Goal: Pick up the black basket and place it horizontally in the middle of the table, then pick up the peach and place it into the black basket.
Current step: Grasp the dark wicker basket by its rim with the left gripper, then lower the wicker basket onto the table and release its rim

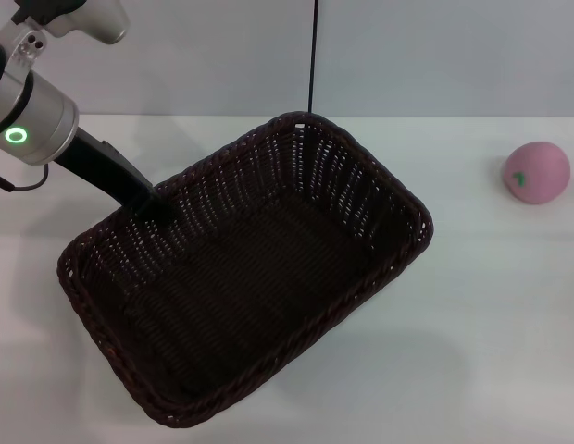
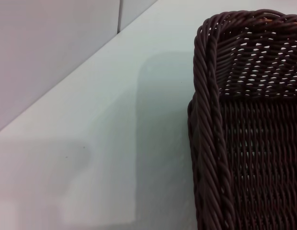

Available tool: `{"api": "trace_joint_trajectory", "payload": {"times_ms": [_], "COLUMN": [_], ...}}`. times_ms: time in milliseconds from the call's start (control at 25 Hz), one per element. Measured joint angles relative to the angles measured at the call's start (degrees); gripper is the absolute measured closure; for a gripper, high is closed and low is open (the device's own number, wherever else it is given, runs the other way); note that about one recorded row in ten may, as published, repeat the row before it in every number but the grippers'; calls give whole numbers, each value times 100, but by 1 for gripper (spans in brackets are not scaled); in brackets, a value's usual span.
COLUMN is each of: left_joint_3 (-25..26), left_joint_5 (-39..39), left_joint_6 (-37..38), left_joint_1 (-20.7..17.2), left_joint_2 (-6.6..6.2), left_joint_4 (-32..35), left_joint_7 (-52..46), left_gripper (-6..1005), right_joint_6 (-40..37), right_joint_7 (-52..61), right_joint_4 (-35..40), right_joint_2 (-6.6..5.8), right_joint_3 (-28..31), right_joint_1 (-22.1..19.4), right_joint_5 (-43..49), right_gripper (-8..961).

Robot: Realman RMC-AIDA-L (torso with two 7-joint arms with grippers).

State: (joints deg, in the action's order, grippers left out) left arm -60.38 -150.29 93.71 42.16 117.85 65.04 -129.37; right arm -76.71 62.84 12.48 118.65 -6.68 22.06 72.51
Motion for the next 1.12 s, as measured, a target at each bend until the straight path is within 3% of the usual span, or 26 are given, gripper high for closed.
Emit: {"api": "trace_joint_trajectory", "payload": {"times_ms": [640,1120], "left_joint_3": [68,735], "left_joint_5": [223,779], "left_joint_6": [-60,320], "left_joint_1": [-203,-270], "left_joint_2": [15,-38], "left_joint_4": [449,819], "left_joint_7": [364,882], "left_gripper": [804,805], "right_joint_6": [88,107], "right_joint_7": [0,1], "right_joint_4": [0,0], "right_joint_2": [0,0], "right_joint_3": [0,0], "right_joint_1": [0,16], "right_joint_5": [-9,-9], "right_gripper": [435,427]}}
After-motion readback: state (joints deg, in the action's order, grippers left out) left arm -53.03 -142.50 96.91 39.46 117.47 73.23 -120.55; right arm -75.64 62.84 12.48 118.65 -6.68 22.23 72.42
